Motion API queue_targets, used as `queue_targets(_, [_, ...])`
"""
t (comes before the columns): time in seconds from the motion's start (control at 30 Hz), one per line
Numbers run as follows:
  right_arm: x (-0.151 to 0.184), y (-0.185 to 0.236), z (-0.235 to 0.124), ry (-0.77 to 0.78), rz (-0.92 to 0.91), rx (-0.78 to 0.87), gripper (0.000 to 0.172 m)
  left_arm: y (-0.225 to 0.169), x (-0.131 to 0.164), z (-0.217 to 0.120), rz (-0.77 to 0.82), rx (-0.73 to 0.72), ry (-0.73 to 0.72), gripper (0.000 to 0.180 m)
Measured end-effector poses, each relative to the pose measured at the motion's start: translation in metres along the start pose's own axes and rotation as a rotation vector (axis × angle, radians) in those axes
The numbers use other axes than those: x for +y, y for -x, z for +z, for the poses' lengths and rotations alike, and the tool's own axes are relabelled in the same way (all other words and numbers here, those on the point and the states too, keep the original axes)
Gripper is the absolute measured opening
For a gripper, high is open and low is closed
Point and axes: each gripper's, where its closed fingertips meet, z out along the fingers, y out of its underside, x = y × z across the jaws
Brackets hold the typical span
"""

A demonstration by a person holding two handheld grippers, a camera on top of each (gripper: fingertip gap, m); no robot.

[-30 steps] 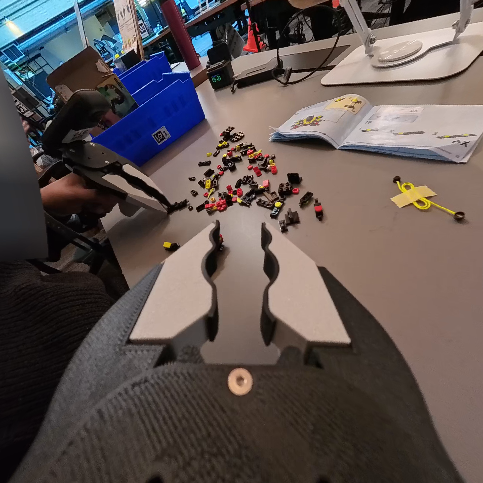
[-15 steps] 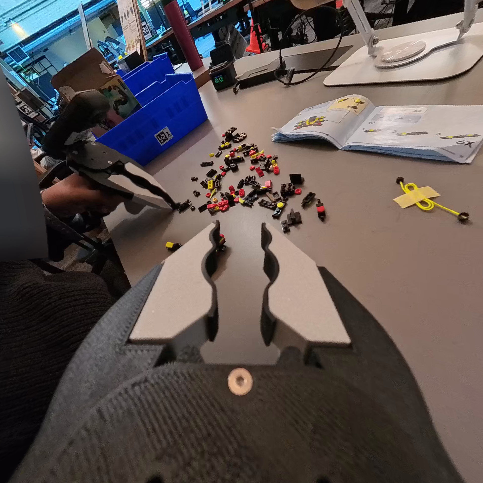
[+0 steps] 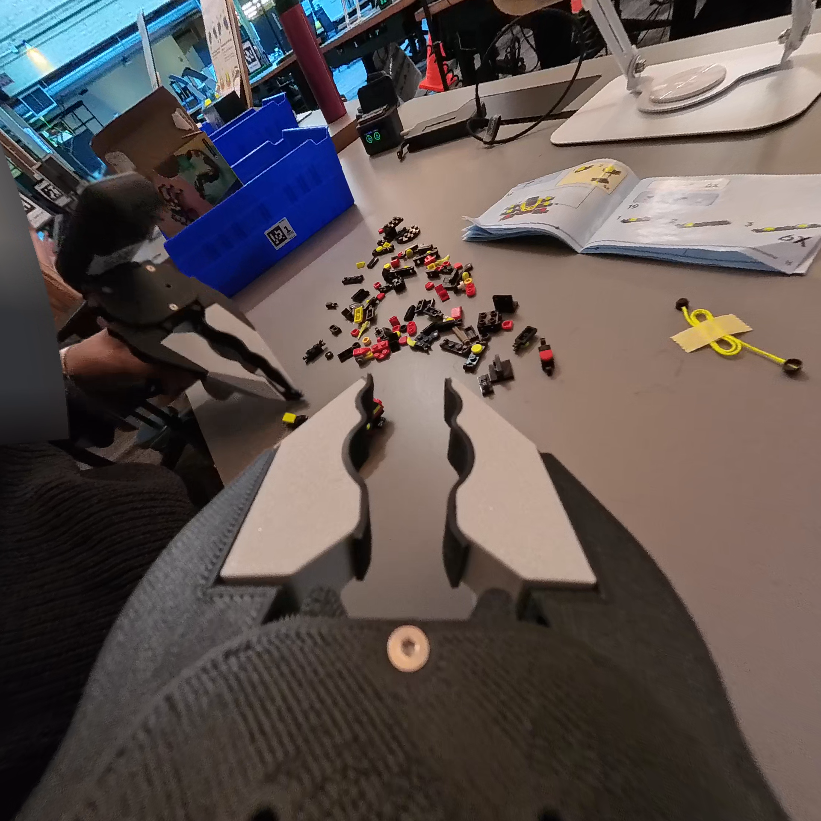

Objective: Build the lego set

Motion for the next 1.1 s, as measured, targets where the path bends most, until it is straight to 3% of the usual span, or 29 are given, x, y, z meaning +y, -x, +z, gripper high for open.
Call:
queue_targets(0.57, [0.001, 0.001, 0.001, 0.007, -0.008, 0.001, 0.030, 0.002, -0.003, 0.005, -0.042, -0.013, -0.026, 0.015])
queue_targets(0.93, [0.001, 0.001, 0.001, 0.005, -0.006, -0.002, 0.030, 0.010, -0.006, 0.002, -0.054, -0.043, -0.046, 0.004])
queue_targets(1.1, [0.001, 0.001, 0.001, 0.005, -0.005, -0.002, 0.030, 0.006, -0.007, 0.003, -0.061, -0.002, -0.057, 0.014])
